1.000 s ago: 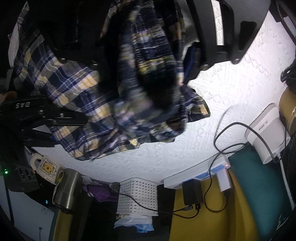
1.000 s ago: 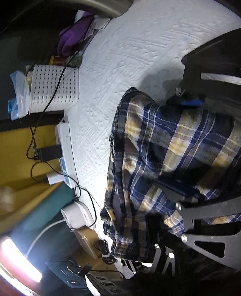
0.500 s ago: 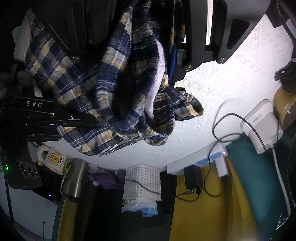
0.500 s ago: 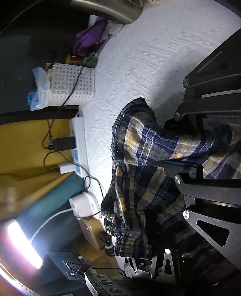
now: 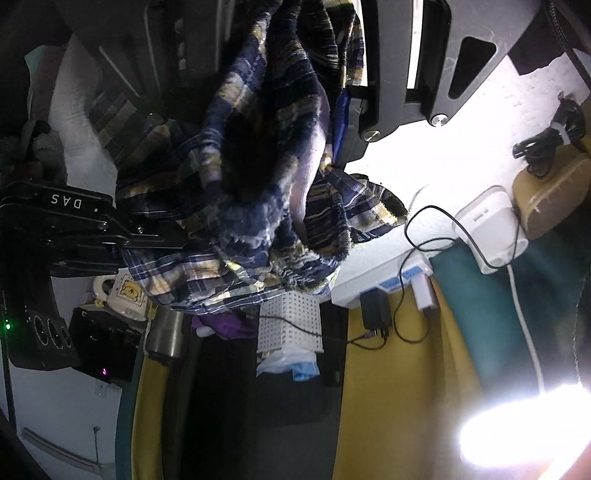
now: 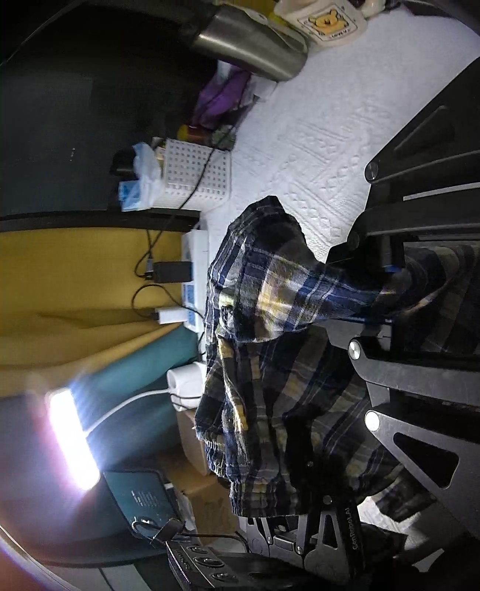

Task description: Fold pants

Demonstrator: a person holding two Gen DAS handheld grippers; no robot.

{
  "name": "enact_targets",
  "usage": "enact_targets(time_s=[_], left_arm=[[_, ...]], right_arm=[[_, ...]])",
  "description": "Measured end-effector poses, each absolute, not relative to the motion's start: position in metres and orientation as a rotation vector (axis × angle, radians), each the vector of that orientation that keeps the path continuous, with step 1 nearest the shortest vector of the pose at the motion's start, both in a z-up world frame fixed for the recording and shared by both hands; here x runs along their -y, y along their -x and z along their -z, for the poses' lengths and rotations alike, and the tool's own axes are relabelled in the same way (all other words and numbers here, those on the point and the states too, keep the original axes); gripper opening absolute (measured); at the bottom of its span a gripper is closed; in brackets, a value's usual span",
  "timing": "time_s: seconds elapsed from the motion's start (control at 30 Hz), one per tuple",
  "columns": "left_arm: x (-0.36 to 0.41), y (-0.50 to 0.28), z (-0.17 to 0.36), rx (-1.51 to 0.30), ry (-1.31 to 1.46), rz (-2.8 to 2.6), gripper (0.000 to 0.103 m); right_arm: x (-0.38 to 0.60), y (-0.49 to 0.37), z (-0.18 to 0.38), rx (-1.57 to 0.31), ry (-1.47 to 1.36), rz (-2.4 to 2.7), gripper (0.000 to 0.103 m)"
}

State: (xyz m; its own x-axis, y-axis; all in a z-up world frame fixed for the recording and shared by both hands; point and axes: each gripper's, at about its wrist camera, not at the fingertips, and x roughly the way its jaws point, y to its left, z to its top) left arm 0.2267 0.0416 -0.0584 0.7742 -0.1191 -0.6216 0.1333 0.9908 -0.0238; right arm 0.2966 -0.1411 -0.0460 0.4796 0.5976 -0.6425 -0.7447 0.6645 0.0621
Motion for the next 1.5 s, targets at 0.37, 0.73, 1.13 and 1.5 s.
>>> enact_targets(time_s=[0.37, 0.73, 1.13, 1.5], left_arm=[[-0.038, -0.185, 0.023, -0.564, -0.031, 0.122, 0.029], [-0.04, -0.134, -0.007, -0.467, -0.03, 0.089, 0.029], [-0.052, -0.087, -0.026, -0.383, -0.019, 0.046, 0.029], [-0.076, -0.04, -0.038, -0.315, -0.021, -0.043, 0.029]], right_arm=[[0.155, -0.252, 0.003, -0.577, 0.239, -0.823, 0.015], [0.161, -0.198, -0.035, -0.469, 0.251, -0.842, 0.015], [0.157, -0.147, -0.067, -0.375, 0.261, -0.877, 0.015], [0.137, -0.104, -0.085, -0.299, 0.267, -0.963, 0.015]])
